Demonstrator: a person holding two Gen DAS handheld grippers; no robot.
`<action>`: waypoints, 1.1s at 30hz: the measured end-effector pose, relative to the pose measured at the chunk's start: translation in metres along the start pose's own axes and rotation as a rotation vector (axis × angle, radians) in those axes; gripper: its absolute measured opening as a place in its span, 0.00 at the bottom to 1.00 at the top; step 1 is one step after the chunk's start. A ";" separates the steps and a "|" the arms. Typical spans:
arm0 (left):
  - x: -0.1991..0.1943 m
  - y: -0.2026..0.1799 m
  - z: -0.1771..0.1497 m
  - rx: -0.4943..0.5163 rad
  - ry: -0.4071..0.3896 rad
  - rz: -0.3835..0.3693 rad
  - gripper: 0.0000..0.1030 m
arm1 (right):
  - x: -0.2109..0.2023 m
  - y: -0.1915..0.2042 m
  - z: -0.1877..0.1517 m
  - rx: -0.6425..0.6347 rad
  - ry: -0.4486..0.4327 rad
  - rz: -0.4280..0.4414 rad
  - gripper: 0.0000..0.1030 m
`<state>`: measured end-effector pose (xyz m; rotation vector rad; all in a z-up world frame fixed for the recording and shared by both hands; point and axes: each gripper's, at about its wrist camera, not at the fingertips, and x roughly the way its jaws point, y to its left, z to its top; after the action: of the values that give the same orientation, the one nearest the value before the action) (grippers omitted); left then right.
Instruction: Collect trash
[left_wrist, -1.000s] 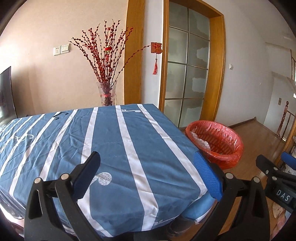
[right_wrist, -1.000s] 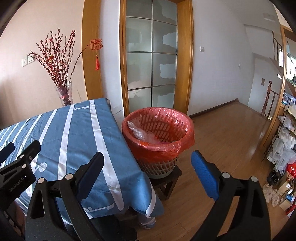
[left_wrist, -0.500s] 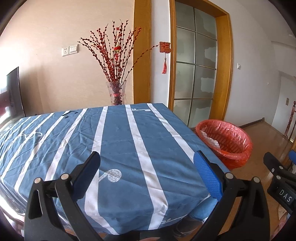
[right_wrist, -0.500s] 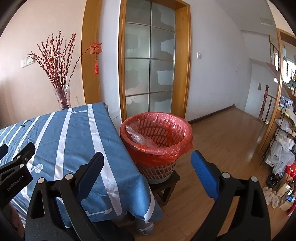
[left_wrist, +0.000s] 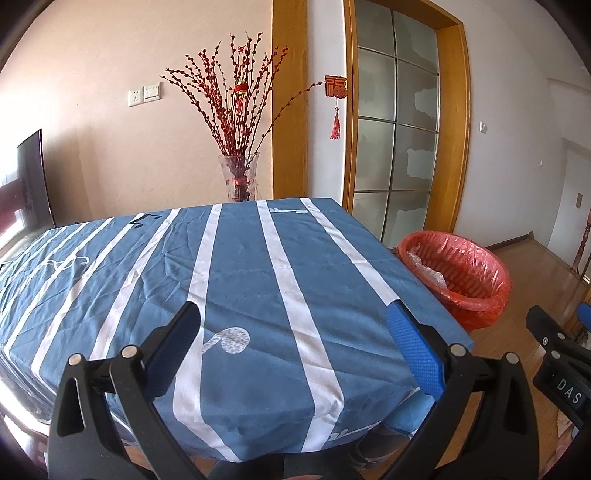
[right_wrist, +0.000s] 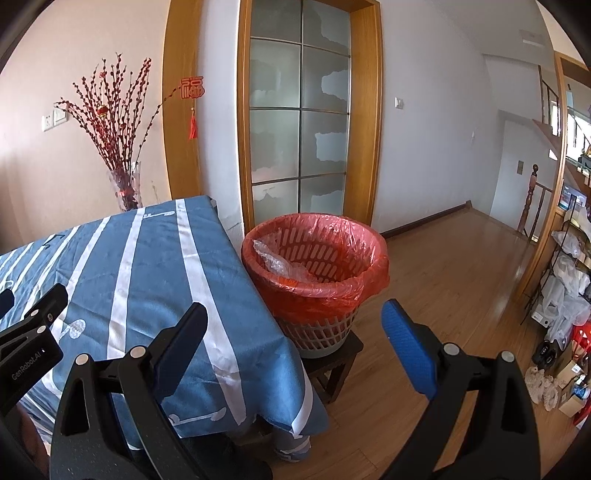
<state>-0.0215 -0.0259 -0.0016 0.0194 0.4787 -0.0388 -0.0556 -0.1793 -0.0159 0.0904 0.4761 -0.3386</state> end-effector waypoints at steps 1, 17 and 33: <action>0.000 0.000 0.000 -0.001 0.001 0.000 0.96 | 0.000 0.000 0.000 0.000 0.001 0.001 0.92; 0.001 0.002 -0.001 -0.008 -0.002 0.010 0.96 | 0.003 0.001 0.000 0.003 0.012 0.004 0.92; -0.001 0.005 0.001 -0.026 -0.005 0.025 0.96 | 0.003 0.002 0.000 0.002 0.013 0.004 0.92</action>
<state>-0.0212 -0.0212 -0.0002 0.0000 0.4738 -0.0079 -0.0522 -0.1782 -0.0173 0.0960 0.4883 -0.3350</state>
